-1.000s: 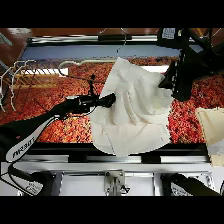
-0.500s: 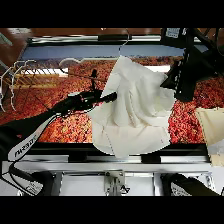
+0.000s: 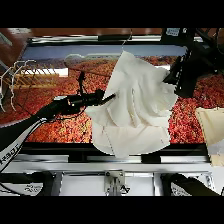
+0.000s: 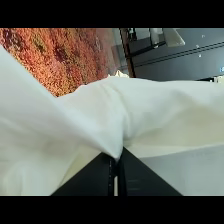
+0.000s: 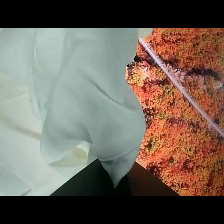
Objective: Fold the shirts.
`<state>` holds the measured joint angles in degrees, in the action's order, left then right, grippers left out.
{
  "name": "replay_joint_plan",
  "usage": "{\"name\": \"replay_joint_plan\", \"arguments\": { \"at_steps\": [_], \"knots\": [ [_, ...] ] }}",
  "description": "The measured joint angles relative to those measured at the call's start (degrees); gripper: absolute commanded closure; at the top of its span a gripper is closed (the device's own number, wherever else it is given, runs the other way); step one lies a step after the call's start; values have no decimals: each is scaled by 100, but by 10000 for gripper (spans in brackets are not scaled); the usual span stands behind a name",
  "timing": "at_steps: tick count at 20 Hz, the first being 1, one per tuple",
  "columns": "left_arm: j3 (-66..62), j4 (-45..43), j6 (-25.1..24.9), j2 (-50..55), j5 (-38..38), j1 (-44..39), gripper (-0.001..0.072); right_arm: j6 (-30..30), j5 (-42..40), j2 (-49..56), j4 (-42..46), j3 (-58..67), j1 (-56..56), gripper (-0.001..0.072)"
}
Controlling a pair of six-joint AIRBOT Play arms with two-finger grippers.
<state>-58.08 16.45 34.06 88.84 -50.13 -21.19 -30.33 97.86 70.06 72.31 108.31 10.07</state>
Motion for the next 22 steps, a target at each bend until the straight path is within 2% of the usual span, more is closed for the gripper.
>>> {"name": "replay_joint_plan", "arguments": {
  "at_steps": [3,9,16,22],
  "knots": [
    [50,-37,-157,-280,184,238,666,-31,-39,0,13,0,0,640],
    [-245,-94,-219,-710,372,1281,666,-31,-85,0,-192,0,2,640],
    [-1309,-809,317,-804,260,1937,665,83,-164,2,-308,0,9,640],
    [-1834,-1397,739,-914,9,2210,665,168,-595,24,-297,0,7,640]
  ]
}}
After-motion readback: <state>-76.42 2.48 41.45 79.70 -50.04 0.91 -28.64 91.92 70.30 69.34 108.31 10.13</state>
